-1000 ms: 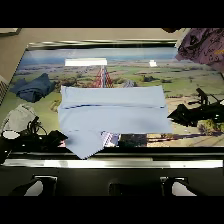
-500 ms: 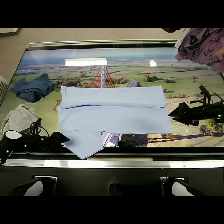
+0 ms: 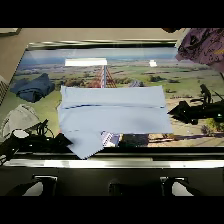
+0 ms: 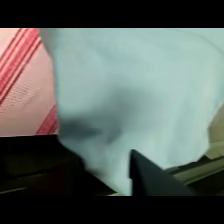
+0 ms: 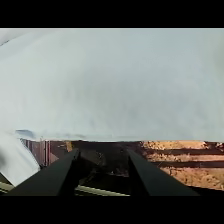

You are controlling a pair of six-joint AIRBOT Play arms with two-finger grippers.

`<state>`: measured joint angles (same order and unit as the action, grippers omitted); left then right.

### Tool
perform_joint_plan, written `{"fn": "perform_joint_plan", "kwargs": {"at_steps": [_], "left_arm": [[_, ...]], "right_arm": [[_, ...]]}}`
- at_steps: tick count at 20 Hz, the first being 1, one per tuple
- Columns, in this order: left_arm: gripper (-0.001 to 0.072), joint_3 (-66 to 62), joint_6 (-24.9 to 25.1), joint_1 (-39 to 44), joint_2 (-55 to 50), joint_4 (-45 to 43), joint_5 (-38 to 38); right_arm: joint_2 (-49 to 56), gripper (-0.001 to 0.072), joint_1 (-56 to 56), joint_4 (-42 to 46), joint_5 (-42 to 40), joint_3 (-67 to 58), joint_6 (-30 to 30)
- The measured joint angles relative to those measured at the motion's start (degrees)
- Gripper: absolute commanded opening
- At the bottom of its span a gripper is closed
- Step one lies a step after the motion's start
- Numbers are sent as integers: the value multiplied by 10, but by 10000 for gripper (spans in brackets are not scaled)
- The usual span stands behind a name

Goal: Fold the clothes and pants, and hang the long-sleeved shirts on hangers.

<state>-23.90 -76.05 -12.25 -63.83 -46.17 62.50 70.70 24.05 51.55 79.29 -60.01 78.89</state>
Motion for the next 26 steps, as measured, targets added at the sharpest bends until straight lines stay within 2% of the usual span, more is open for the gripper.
{"fn": "perform_joint_plan", "kwargs": {"at_steps": [6, 7, 9, 19, 26], "left_arm": [[17, 0, -4, 6, -7, 7, -9], [18, 0, -4, 6, -7, 7, -9], [17, 0, -4, 6, -8, 7, -7], [17, 0, -4, 7, -8, 8, 7], [17, 0, -5, 6, -8, 8, 10]], "right_arm": [[1, 361, 38, 0, -5, -12, 38], [4, 402, 53, 5, -7, -13, 43], [20, 418, 81, 16, -7, -14, 47], [161, 420, 99, 64, -5, -5, 0], [206, 420, 99, 69, -17, -2, -18]]}}
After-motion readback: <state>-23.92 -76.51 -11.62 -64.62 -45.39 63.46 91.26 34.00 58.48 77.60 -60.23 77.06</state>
